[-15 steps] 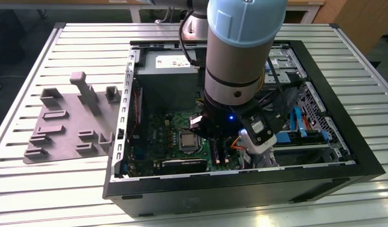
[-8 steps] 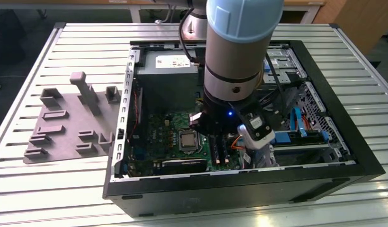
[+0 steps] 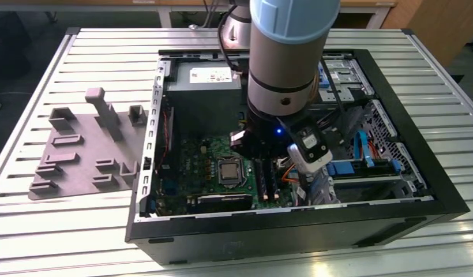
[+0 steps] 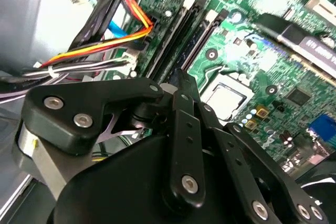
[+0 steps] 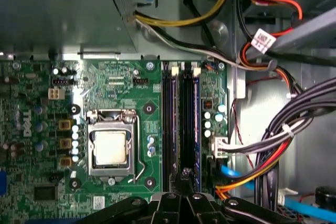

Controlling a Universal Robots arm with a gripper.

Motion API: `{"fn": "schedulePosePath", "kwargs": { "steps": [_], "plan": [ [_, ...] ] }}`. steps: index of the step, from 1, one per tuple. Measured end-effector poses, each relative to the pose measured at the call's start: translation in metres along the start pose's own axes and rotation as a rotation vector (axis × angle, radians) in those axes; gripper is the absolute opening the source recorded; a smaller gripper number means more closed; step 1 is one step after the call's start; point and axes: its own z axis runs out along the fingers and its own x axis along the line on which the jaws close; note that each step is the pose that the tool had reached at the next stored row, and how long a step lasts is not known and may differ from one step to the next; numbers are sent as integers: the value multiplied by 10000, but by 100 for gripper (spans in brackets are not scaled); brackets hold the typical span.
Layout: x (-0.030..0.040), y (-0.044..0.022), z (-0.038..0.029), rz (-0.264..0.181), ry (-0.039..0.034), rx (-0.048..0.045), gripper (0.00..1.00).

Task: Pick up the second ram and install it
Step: 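Press down the second ram until it locks into place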

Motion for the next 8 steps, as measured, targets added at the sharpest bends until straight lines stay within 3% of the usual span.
{"fn": "schedulePosePath", "kwargs": {
  "steps": [8],
  "plan": [
    [3,112,1,0,0,-1,11]
  ]
}}
